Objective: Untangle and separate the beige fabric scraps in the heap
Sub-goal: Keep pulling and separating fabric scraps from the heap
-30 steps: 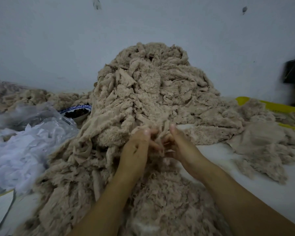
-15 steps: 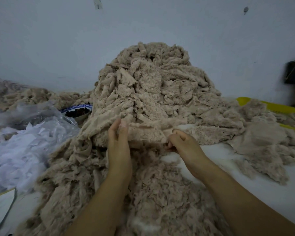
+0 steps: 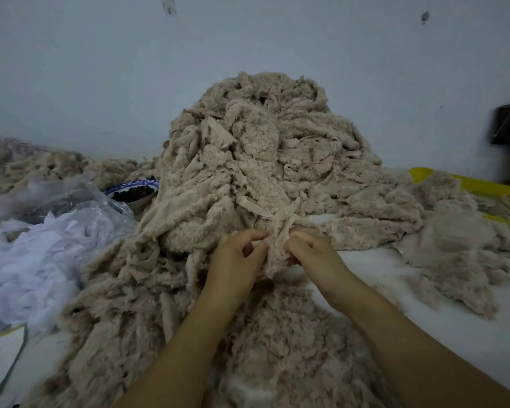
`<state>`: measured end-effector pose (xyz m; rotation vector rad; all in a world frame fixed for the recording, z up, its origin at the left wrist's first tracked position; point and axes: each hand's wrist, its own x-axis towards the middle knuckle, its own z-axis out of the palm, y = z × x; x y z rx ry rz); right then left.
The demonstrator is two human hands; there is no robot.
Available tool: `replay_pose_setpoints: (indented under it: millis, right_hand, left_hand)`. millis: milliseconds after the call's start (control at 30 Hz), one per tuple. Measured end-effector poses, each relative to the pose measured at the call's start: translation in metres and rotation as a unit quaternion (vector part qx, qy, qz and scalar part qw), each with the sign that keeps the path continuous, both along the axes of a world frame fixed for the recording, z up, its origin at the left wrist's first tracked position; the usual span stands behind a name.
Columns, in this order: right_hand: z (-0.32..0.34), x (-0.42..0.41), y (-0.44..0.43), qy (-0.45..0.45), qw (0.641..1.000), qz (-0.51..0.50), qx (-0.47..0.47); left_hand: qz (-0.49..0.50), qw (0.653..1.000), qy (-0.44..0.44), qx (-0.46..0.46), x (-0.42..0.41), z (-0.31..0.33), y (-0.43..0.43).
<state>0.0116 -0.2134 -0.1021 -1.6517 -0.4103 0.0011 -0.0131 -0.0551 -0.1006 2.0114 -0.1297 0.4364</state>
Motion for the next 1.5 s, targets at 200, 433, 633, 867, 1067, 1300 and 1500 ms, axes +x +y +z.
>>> replay_pose_setpoints:
  millis: [200, 433, 633, 867, 1067, 1300, 1500]
  right_hand:
    - [0.003, -0.005, 0.002, -0.007, 1.000, 0.015, -0.024]
    - [0.004, -0.010, 0.006, -0.011, 0.998, 0.033, -0.061]
    - [0.006, -0.011, 0.003, -0.021, 0.996, 0.038, -0.083]
    - [0.001, -0.009, 0.004, 0.010, 0.993, 0.063, -0.097]
    - [0.004, -0.007, 0.006, -0.014, 0.999, -0.006, -0.048]
    - [0.004, -0.001, 0.010, 0.072, 0.991, -0.102, 0.049]
    - [0.001, 0.001, 0.018, 0.092, 0.987, -0.124, 0.040]
  left_hand:
    - [0.000, 0.987, 0.031, -0.156, -0.002, 0.001, 0.003]
    - [-0.050, 0.985, 0.035, -0.164, -0.003, -0.001, 0.000]
    - [-0.002, 0.949, 0.085, -0.303, -0.006, 0.006, -0.002]
    - [-0.044, 0.952, 0.092, -0.287, -0.005, 0.004, 0.000]
    - [-0.102, 0.986, 0.040, -0.127, -0.007, -0.003, -0.005]
    - [-0.127, 0.992, -0.006, -0.024, -0.013, 0.004, -0.012]
    - [-0.132, 0.991, -0.010, -0.010, -0.018, 0.014, -0.015]
